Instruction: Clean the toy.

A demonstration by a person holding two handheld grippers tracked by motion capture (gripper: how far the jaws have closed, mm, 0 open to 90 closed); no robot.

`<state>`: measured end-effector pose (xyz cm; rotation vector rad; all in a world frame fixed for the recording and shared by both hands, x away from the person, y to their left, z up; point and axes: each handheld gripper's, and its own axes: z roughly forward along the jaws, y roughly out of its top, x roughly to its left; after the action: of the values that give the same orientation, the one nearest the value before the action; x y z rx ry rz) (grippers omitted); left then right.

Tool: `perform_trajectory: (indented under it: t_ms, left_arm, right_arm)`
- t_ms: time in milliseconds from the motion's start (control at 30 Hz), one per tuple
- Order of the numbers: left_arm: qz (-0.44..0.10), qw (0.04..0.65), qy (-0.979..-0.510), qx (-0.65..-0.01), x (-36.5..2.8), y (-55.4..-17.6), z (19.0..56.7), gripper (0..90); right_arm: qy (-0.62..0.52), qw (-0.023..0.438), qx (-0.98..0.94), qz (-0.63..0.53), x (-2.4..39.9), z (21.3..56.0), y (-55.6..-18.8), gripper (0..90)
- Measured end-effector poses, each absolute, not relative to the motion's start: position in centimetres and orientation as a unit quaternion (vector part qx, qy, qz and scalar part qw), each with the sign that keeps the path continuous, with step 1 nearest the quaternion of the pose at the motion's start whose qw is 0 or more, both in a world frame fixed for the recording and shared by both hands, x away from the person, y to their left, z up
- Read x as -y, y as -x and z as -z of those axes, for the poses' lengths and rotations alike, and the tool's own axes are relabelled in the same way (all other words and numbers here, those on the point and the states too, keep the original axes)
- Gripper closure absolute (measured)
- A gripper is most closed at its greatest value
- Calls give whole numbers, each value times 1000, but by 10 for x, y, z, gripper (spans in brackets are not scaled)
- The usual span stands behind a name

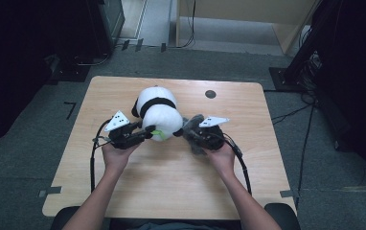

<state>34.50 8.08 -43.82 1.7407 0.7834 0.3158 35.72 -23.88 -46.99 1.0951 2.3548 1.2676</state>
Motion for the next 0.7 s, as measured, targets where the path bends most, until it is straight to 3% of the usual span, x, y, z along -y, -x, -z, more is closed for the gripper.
perform_trajectory:
  t_ms: [333, 700]
  left_arm:
    - [-142, 557, -752, -323, -69, -345, 444, 619]
    - [-141, 563, -752, -312, -61, -339, 442, 621]
  right_arm:
    - [-383, 144, -763, -500, 265, 430, -350, 781]
    - [-318, 134, -773, -532, 221, 402, -325, 781]
